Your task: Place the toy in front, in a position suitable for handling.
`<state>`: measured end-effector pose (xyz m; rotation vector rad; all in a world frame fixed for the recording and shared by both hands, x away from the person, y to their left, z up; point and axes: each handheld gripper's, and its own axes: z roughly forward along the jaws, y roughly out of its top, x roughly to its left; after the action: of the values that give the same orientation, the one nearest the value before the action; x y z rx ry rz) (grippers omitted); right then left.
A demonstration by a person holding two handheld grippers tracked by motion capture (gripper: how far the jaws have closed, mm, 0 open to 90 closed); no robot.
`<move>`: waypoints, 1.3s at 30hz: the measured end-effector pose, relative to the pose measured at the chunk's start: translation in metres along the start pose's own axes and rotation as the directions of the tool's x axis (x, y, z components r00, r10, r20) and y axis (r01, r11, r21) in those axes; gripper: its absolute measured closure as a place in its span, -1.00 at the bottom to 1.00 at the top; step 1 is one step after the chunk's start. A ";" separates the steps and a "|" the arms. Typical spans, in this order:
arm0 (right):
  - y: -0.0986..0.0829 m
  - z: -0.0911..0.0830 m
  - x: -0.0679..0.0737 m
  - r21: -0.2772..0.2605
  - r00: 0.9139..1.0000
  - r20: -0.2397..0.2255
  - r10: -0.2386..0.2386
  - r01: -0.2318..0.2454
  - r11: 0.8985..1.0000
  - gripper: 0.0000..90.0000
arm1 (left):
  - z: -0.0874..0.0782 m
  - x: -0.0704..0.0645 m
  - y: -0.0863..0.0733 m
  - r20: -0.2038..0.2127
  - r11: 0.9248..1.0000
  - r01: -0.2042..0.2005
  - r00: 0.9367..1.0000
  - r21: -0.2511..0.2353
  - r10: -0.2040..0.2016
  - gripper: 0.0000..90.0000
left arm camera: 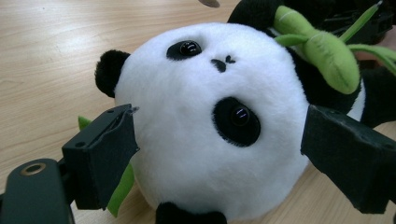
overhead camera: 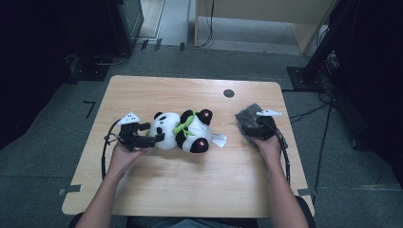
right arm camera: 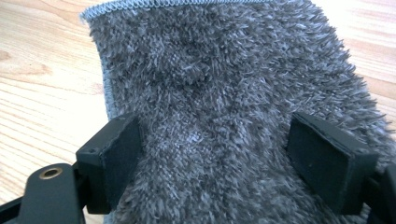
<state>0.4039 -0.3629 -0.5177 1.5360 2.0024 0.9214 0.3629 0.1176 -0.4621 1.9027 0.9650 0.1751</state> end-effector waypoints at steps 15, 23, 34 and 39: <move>-0.006 0.001 0.000 -0.026 1.000 0.010 -0.012 0.012 1.000 -0.56 | 0.016 0.006 -0.012 0.031 0.999 -0.033 0.999 0.019 0.032 -0.95; -0.007 -0.001 0.000 -0.036 1.000 0.028 -0.002 0.003 0.999 -0.23 | 0.019 0.002 -0.018 0.016 0.997 -0.075 0.997 0.018 0.075 -0.85; -0.001 -0.008 0.000 0.012 1.000 0.009 0.000 0.000 1.000 0.62 | 0.015 -0.001 -0.020 -0.001 0.999 -0.044 0.999 0.021 0.044 -0.51; 0.004 -0.013 -0.004 0.049 0.999 -0.021 0.031 -0.030 0.998 0.68 | 0.014 -0.003 -0.020 -0.013 0.999 -0.038 0.999 0.019 0.038 -0.40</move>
<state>0.3984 -0.3689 -0.5066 1.5937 2.0351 0.9116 0.3571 0.1104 -0.4855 1.9403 0.9425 0.2015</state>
